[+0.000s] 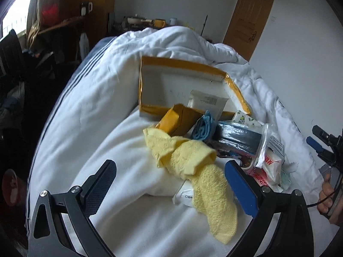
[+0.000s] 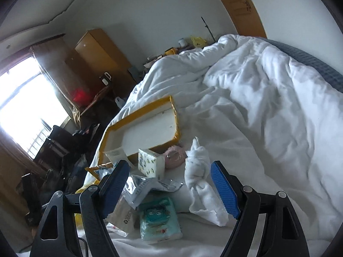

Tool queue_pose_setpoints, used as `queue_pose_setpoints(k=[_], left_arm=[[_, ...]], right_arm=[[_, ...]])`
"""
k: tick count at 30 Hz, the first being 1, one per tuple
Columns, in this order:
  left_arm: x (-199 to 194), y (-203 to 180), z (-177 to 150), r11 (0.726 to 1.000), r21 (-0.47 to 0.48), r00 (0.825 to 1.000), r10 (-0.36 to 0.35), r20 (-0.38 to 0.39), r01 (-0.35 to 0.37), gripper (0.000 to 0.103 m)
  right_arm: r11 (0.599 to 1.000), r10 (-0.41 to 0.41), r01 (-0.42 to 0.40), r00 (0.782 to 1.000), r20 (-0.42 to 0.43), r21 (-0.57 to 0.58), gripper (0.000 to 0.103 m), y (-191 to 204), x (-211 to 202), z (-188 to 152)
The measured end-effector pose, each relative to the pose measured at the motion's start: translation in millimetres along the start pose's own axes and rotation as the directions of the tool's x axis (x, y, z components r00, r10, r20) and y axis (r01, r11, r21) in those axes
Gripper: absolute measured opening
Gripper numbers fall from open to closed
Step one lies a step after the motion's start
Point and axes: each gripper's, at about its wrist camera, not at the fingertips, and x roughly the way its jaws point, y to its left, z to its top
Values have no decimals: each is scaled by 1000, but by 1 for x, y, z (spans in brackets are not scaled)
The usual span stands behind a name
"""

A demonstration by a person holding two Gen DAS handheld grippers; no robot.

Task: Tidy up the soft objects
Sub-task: 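Grasp the yellow towel with the left gripper while the right gripper grasps the white towel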

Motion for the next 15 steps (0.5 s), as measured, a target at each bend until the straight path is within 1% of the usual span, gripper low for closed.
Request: queue_pose_setpoints(k=[5,9,12,13,15], left_arm=[[-3,-2,-1,1000,2,1000,1,9,-1,101],[2,-2,5,1000,13,1000,7,-18,-7,101],[10,-2,17,999,25,999,37,-27,-36,101],[15,-2,20,999,27,999,42,-30,-41,101],[25,-1,22,999,21,997,42,-59,-41,101]], right_arm=[[1000,-5,4,999,-35,-14,82,1,8,-4],[999,-25,22,997,-79,-36,82,3,23,-5],[997,-69,63,991,-115,-55,82,-2,43,-4],[994,-90,82,987,-130,-68,82,-1,51,-2],[986,-140,124,977,-162,-108,82,-1,72,3]])
